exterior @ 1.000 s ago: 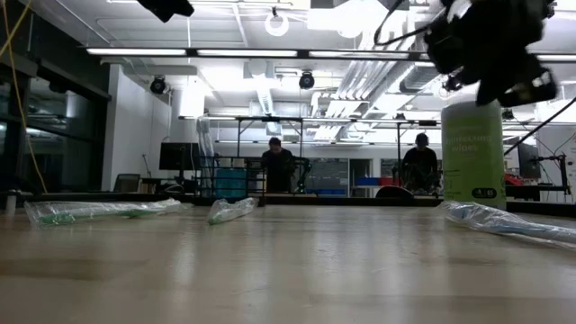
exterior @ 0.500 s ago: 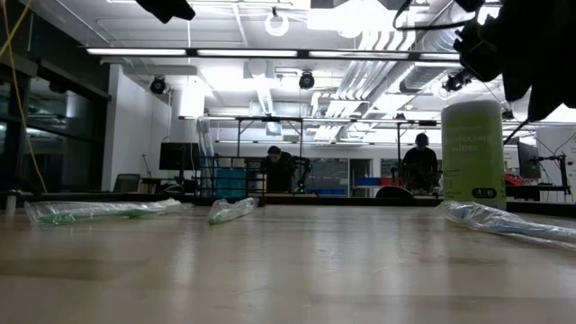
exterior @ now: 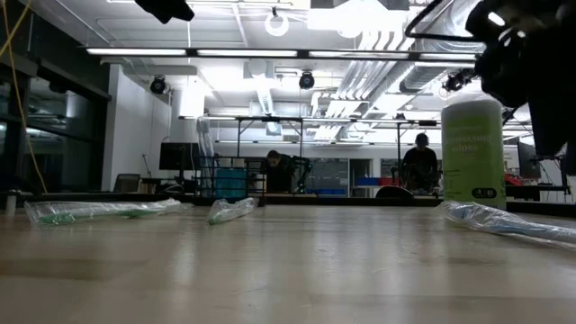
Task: Pick & Place toothbrushing station
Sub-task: Put the blue toothbrush into the wire organizer
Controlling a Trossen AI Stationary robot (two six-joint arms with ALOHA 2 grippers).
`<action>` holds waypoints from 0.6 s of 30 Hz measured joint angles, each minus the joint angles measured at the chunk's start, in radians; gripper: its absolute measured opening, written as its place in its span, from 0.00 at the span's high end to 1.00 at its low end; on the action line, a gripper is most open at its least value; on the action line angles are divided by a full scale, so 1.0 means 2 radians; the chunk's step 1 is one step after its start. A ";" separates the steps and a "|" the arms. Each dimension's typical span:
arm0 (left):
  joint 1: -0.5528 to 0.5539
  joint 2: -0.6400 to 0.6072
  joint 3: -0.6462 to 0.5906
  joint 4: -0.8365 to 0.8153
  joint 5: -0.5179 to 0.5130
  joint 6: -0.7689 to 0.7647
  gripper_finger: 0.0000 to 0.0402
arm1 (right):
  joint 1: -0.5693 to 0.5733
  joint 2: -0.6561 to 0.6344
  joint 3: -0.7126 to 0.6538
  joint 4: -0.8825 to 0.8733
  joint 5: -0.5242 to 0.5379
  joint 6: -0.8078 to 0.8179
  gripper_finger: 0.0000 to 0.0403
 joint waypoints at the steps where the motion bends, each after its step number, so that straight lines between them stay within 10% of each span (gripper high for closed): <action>1: 0.000 0.000 0.000 0.000 0.000 0.002 0.91 | 0.000 0.007 0.000 0.001 0.000 0.004 0.71; 18: 0.000 0.000 0.000 -0.003 0.001 0.018 0.91 | 0.000 0.055 0.000 0.030 -0.004 0.014 0.71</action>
